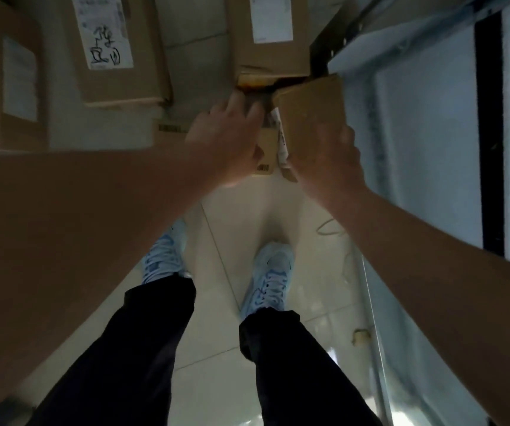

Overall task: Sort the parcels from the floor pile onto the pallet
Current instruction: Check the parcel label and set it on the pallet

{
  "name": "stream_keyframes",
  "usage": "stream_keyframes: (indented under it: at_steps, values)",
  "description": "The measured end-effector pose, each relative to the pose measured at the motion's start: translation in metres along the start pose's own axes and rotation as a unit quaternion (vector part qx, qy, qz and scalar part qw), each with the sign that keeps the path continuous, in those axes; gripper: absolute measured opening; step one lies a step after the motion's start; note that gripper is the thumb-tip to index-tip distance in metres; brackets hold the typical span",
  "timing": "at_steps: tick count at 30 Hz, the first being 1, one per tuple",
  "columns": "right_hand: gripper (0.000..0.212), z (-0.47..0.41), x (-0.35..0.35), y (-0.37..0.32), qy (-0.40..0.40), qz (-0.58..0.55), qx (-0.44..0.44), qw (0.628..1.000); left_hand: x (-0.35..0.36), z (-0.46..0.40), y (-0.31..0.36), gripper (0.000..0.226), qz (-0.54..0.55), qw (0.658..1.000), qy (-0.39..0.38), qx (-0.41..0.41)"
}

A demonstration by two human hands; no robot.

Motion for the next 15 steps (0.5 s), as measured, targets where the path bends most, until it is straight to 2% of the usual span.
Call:
stream_keyframes:
  at_steps: [3,7,10,12,15]
  values:
    - [0.074,-0.025,0.022,0.021,0.025,-0.004,0.005,1.0,0.027,-0.033,0.003,0.057,-0.001,1.0,-0.004,0.014]
    - [0.112,-0.057,0.051,0.05,0.01,0.059,0.047,0.997,0.06,-0.069,0.01,0.058,-0.023,0.999,-0.011,0.038]
    - [0.136,-0.073,0.068,0.069,-0.007,0.045,0.068,0.997,0.077,-0.089,0.012,0.057,-0.023,0.999,-0.01,0.045]
    - [0.142,-0.078,0.072,0.077,0.006,0.045,0.068,0.997,0.086,-0.098,0.012,0.057,-0.02,0.999,-0.014,0.046]
    - [0.139,-0.078,0.071,0.082,0.042,0.065,0.055,0.996,0.099,-0.104,0.013,0.057,-0.013,0.998,-0.032,0.053]
Point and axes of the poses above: each hand's wrist, its own z-axis away from the middle knuckle, its own x-axis out of the palm, y = z × x, the point moved 8 cm from there along -z, towards the middle knuckle, and after that the axes turned 14 degrees about -x, right-handed, at the moved point
